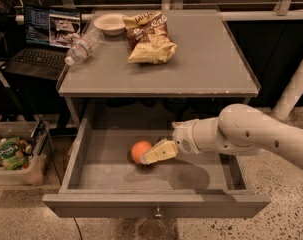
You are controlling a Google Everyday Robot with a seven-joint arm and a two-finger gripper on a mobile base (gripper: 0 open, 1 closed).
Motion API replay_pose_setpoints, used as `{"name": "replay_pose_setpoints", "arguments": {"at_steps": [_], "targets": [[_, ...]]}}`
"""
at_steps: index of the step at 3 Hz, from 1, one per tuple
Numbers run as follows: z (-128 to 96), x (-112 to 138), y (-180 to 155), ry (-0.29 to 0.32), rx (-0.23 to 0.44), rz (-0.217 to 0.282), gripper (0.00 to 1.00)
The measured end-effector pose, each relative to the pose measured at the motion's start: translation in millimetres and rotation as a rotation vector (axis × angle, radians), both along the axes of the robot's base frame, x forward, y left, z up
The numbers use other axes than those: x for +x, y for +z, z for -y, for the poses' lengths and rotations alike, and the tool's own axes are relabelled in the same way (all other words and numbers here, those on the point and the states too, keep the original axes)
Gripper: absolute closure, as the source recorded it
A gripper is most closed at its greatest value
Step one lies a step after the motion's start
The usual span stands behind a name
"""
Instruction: Pick orange from top drawer and place on counter
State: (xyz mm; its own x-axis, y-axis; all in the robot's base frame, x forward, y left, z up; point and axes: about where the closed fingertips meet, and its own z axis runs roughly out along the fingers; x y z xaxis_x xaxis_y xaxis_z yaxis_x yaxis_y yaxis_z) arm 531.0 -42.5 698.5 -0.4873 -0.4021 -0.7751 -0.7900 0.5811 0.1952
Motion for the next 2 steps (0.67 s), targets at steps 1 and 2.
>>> {"name": "replay_pose_setpoints", "arguments": {"at_steps": [1, 2], "targets": [[-17.1, 7.5, -20.2, 0.012, -0.022, -0.007, 0.0], [-26.7, 13.1, -37.4, 0.011, -0.043, -0.014, 0.0]]}}
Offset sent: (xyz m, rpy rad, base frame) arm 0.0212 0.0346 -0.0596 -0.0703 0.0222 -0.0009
